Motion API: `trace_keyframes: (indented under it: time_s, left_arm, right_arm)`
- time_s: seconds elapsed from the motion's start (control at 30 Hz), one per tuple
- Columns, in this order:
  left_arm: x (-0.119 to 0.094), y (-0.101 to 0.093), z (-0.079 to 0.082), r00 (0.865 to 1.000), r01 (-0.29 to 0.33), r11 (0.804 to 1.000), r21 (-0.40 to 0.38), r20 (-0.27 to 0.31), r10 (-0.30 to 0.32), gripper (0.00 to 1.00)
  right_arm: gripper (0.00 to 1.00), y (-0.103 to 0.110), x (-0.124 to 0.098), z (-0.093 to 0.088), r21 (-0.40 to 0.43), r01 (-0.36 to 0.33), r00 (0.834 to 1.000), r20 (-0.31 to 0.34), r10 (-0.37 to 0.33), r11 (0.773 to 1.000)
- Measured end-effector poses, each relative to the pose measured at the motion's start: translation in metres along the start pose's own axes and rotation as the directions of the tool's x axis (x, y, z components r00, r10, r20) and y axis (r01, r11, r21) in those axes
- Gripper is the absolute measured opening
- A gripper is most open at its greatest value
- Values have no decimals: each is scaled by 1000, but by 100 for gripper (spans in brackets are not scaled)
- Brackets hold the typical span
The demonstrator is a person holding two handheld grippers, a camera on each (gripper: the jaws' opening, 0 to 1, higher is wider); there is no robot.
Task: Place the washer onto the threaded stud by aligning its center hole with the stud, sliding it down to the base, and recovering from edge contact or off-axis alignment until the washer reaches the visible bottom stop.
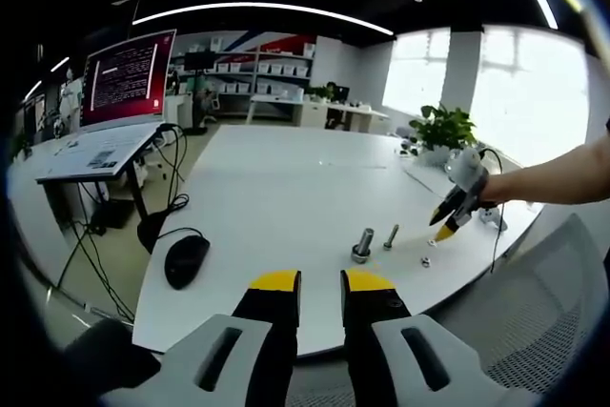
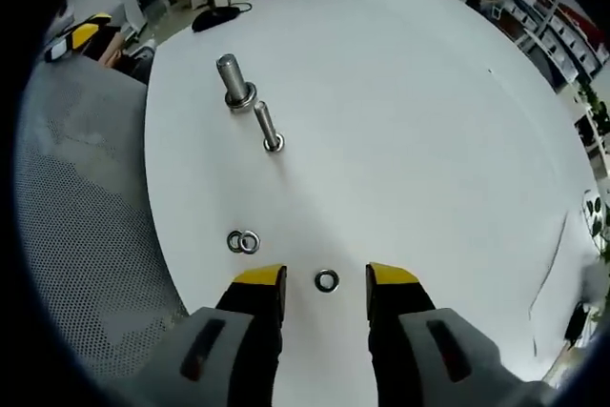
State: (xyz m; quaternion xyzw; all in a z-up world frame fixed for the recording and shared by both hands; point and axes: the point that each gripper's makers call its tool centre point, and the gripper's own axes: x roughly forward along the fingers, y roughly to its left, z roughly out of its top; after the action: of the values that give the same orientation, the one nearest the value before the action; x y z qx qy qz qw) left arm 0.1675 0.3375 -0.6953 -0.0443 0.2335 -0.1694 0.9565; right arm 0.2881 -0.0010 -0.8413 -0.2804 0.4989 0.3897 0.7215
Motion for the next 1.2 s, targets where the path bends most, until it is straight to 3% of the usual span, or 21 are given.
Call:
trace_keyframes:
  time_s: [0.43,0.47,0.53,0.7,0.8,0.97,1.1,1.2]
  left_arm:
    - [0,0,0,1000,3,1000,1,-1,-3,14]
    - [0,0,0,1000,3,1000,1,-1,-3,14]
    - [0,-1,0,1000,4,1000,1,-2,-4,14]
    - [0,-1,0,1000,5,1000,-1,2,-5,14]
    - [-1,-1,0,1000,5,1000,-2,3,-5,14]
    - [-1,-1,0,1000,4,1000,-1,2,-4,14]
    - [-1,-1,0,1000,5,1000,1,-1,-5,14]
    - [-1,-1,0,1000,6,1000,1,-1,-6,14]
  right_arm:
    - [32,-2,18,-26,29,-19,998,-64,21,999]
    - [29,-6,18,-24,7,-6,999,-48,6,1000]
    - [27,-10,19,-24,63,0,999,-42,2,998]
    - [27,-7,20,-23,23,-2,999,-52,3,1000]
    - [25,-2,20,-20,-56,-22,998,-60,19,998]
    - [21,-6,22,-18,-22,-10,996,-91,8,1000]
    - [17,-1,22,-16,-110,0,988,-157,-17,994]
    - [16,1,23,-14,-117,-1,982,-189,-21,993]
